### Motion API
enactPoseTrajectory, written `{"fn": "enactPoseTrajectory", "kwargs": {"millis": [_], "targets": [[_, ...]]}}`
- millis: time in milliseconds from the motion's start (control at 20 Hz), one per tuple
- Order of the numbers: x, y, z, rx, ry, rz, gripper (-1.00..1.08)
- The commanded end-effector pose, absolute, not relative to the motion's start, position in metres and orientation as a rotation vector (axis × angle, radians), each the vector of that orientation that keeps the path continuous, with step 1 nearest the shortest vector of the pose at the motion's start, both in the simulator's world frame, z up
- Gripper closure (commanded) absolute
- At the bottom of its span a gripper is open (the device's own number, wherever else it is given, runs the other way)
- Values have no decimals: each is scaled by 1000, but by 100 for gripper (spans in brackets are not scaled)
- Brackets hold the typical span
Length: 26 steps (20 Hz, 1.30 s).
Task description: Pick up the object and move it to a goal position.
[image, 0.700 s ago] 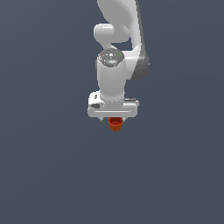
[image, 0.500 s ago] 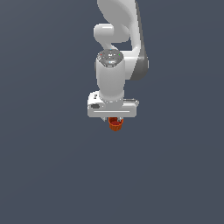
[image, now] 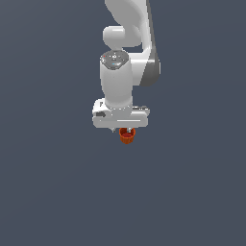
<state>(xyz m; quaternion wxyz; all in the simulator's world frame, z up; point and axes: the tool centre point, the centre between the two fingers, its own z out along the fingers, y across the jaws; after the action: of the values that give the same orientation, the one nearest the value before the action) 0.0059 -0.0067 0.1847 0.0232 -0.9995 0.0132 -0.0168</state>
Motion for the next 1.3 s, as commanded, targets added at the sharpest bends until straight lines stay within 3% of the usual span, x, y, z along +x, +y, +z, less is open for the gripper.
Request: {"fn": "enactPoseTrajectory", "kwargs": {"millis": [0,650,1250], "targets": [[7,-3,194,-3075,40,-71,-20],[4,45,302,-2863,-4,-291,-20],[-26,108,421,-2670,-127,-549,-20]]}}
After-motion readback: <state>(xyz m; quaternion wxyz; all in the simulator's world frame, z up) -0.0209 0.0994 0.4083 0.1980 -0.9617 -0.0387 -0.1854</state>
